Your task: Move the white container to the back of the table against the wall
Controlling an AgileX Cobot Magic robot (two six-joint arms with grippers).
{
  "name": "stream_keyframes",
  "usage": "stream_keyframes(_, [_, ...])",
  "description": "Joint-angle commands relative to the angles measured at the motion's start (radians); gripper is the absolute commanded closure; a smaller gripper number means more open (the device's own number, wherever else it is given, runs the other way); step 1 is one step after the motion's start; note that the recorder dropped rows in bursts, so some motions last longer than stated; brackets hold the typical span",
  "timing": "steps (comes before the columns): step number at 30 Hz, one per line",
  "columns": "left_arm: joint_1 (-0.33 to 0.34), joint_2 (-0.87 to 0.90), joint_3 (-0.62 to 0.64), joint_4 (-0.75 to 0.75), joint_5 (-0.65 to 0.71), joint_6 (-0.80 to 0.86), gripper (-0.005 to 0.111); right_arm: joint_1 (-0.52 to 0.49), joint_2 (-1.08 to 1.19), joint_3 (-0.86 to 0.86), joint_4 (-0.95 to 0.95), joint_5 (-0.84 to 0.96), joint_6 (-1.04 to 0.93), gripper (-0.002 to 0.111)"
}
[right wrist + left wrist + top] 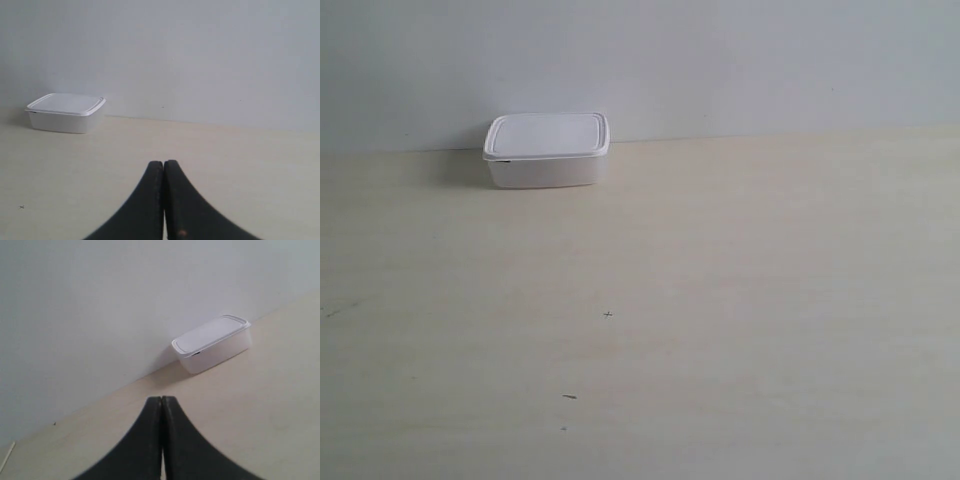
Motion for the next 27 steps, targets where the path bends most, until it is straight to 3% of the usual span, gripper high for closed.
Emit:
stream_keyframes(1, [0.0, -0.005, 0.006, -0.206, -0.003, -0.002, 0.107, -0.006, -0.005, 0.005, -0.011, -0.008, -0.004, 0.108])
stream_keyframes(13, [0.0, -0.005, 0.001, -0.275, -0.003, 0.0, 0.107, -0.006, -0.005, 0.005, -0.011, -0.008, -0.004, 0.108])
stream_keyframes(16, [0.0, -0.005, 0.001, -0.231, -0.09, -0.033, 0.107, -0.006, -0.005, 0.005, -0.011, -0.008, -0.004, 0.108])
stream_keyframes(20, [0.0, -0.005, 0.006, -0.038, -0.057, -0.43, 0.107, -0.006, -0.005, 0.005, -0.011, -0.008, -0.004, 0.108])
stream_keyframes(27, [0.0, -0.005, 0.039, 0.626, -0.011, -1.091, 0.107, -0.006, -0.005, 0.005, -0.011, -0.008, -0.002, 0.108])
